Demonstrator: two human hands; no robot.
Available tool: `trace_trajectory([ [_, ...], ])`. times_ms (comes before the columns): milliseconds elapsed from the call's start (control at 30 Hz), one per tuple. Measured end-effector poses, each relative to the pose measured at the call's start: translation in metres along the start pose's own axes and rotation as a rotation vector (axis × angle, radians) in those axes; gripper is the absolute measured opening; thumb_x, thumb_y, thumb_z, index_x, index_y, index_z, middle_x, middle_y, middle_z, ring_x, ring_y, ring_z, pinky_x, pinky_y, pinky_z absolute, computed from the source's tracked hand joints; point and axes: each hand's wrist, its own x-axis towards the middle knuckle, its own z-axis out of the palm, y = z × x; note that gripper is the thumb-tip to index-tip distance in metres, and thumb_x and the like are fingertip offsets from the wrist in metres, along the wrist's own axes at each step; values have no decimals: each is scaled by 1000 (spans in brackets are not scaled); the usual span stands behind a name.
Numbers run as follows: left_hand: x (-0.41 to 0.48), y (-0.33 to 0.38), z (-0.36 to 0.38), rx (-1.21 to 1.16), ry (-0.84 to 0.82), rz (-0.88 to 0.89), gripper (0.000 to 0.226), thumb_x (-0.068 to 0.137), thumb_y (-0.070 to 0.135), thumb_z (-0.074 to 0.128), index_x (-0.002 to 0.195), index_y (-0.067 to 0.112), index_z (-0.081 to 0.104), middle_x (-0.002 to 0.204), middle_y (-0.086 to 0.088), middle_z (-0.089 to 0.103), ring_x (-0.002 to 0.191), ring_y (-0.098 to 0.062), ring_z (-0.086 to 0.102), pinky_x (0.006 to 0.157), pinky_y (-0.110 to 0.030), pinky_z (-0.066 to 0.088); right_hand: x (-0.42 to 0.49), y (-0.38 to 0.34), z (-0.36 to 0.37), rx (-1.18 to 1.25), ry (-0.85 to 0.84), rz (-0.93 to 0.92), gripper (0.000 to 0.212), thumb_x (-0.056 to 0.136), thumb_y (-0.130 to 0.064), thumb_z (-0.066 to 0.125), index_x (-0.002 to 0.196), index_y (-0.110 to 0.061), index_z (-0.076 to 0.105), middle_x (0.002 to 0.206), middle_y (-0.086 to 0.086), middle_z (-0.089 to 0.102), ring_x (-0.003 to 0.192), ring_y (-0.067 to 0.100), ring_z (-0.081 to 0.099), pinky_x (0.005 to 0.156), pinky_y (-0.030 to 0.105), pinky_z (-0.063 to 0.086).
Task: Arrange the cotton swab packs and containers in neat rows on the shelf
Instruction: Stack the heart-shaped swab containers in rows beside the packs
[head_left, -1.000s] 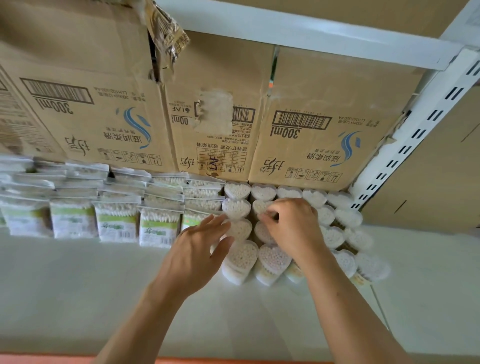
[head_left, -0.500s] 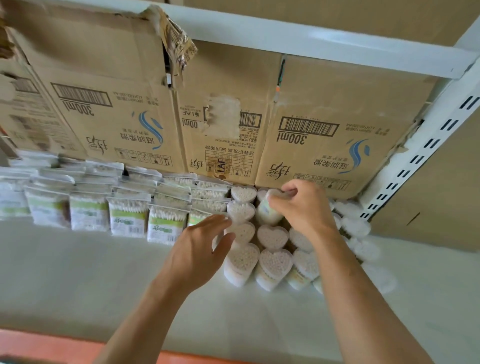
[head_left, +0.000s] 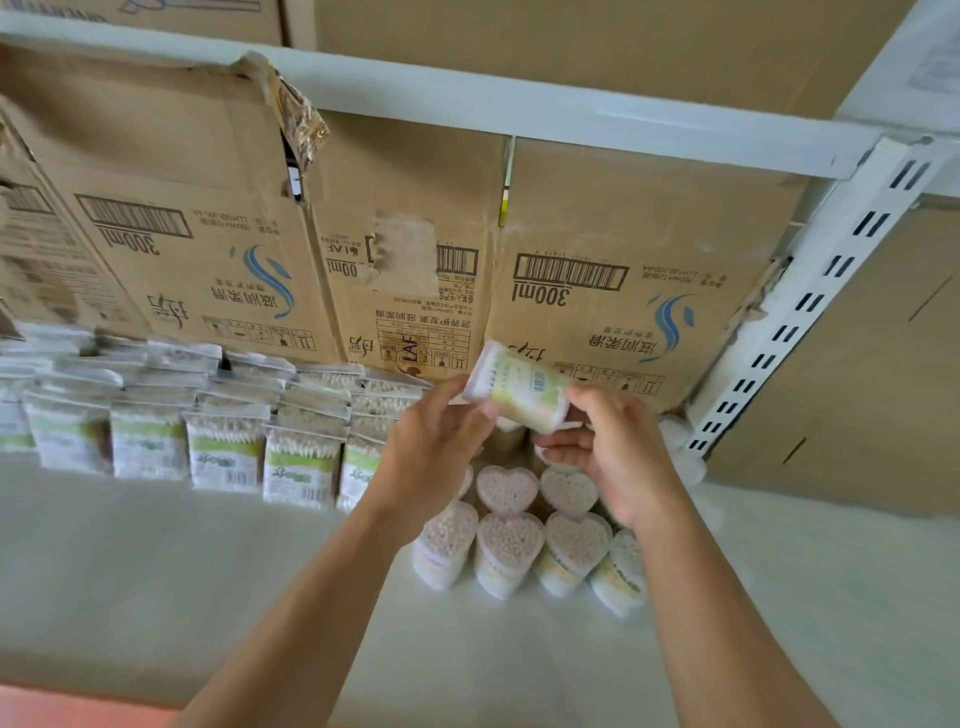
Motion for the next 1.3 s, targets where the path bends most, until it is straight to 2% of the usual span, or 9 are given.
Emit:
trace_trajectory([
  [200, 10, 1, 10, -303, 52, -89, 42, 88, 17, 64, 128, 17, 50, 111, -7, 67, 98, -14, 67, 79, -27, 56, -2, 9, -8, -206, -119, -90, 16, 93, -17, 59, 100, -25, 71, 86, 7, 73, 75, 18, 67, 62, 30, 52],
  [333, 16, 0, 10, -142, 53, -53, 42, 84, 17, 70, 121, 26, 55, 107, 5, 69, 93, -10, 68, 81, -34, 57, 0, 4, -8, -402, -128, -213, 16, 89, -25, 65, 101, -34, 71, 86, -6, 73, 71, 10, 62, 65, 27, 48],
  [500, 20, 3, 11, -51, -3, -18, 44, 81, 12, 73, 107, 43, 58, 105, 8, 70, 97, -7, 66, 87, -34, 54, 5, 0, -4, -345, -62, -170, 38, 88, -42, 64, 121, -22, 59, 86, -6, 72, 79, 10, 67, 69, 30, 55],
  [633, 22, 0, 10, -86, -10, -29, 42, 83, 6, 68, 101, 44, 63, 99, 7, 73, 96, -13, 67, 90, -41, 53, 10, 7, -2, -433, -59, -204, 41, 86, -47, 64, 118, -20, 63, 94, -8, 72, 85, 8, 69, 80, 36, 58],
  [767, 19, -4, 11, -19, -14, -21, 41, 86, 2, 62, 118, 27, 64, 87, 7, 73, 71, -3, 63, 69, -22, 50, 12, 14, 1, -488, -66, -214, 20, 87, -41, 64, 100, -27, 68, 86, -11, 72, 79, 5, 66, 74, 34, 55],
  [900, 18, -15, 11, 296, -10, 48, 18, 87, 13, 59, 99, 22, 69, 66, 8, 64, 59, 0, 52, 58, -17, 38, 12, 20, 1, -549, -73, -190, 15, 84, -31, 68, 99, -28, 67, 86, -9, 71, 80, 7, 66, 79, 33, 55],
  [967, 17, -17, 13, 504, 12, 102, 10, 89, 18, 61, 95, 19, 69, 72, 9, 67, 70, -5, 61, 56, -10, 39, 12, 22, 1, -650, -70, -190, 30, 84, -28, 69, 113, -21, 66, 98, -6, 70, 88, 7, 65, 82, 24, 53],
  [1067, 16, -21, 16, 594, 33, 133, 29, 86, 16, 66, 116, 16, 67, 101, 1, 71, 86, -9, 63, 63, 3, 37, 13, 23, 3, -818, -72, -257, 31, 86, -19, 67, 117, -14, 67, 106, -2, 69, 87, 6, 61, 69, 5, 41],
  [1300, 6, -26, 10, 709, 74, 283, 28, 76, 8, 76, 103, 7, 72, 100, -6, 71, 90, -20, 67, 75, -10, 41, 5, 25, 9, -1022, -77, -366, 19, 86, -5, 60, 101, -5, 71, 99, 7, 71, 88, 22, 66, 79, 36, 54],
])
